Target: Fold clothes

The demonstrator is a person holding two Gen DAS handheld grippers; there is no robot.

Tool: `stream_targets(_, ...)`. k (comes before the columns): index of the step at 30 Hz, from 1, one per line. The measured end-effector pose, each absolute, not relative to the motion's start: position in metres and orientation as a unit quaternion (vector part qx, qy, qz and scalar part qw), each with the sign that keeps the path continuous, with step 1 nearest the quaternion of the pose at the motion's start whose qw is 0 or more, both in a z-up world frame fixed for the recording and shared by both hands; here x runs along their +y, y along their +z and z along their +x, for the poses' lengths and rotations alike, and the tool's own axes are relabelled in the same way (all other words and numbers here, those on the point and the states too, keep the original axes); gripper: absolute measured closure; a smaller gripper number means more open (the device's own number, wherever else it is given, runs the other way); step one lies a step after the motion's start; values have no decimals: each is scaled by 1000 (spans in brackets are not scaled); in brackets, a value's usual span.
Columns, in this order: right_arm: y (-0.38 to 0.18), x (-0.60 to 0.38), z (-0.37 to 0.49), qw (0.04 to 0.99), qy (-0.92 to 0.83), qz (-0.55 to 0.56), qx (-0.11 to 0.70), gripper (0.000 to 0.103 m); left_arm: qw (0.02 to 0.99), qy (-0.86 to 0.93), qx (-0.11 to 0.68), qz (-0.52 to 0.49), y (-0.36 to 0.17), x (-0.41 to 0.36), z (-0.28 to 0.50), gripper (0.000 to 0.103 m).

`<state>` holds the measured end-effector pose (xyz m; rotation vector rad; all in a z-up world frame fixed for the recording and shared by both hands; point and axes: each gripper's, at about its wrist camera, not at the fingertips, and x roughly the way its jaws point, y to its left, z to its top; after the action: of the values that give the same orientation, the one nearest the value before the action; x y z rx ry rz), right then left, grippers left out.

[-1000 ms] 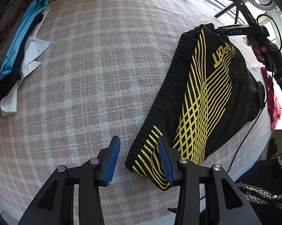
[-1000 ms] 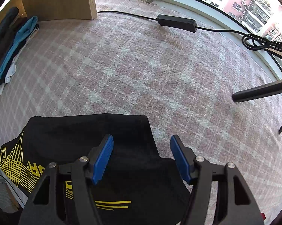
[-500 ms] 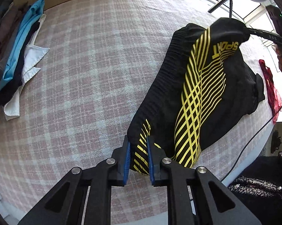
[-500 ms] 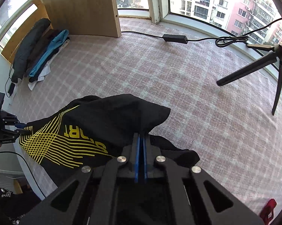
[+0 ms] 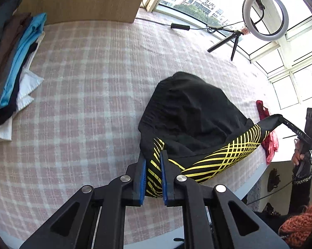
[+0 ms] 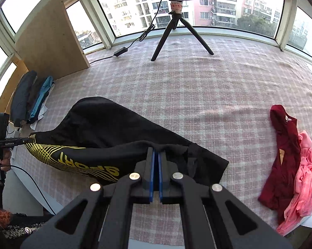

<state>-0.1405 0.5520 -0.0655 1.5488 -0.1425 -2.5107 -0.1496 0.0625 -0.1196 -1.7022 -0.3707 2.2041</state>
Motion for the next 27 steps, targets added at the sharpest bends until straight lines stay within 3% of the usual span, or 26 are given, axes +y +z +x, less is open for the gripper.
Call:
stream_targets(7,57,519,-232,78,-920,384,-8,101,146,864,-91,-474,39,61,-254,93)
stream_targets(10,130,506,-257,56,-945,321,21,101,136,901,-78,-404,119,59,-265,93)
stream_targets(15,197,507,-227,56,-963,261,28,101,138,927,-27,-347,165,59,-219,93)
stream_targets(18,179,510,-187,78,-958,276,14,101,142,915,-17,-379,131,51,-183,93)
stream_targets(21,120,509,-145,85,-940,330,0,101,142,886,-19,-440,69,43,-144,92)
stream_targets(27,-98,495,-94,98,-805,583,-46,101,133,758,-65,-635,-125,25,-79,88)
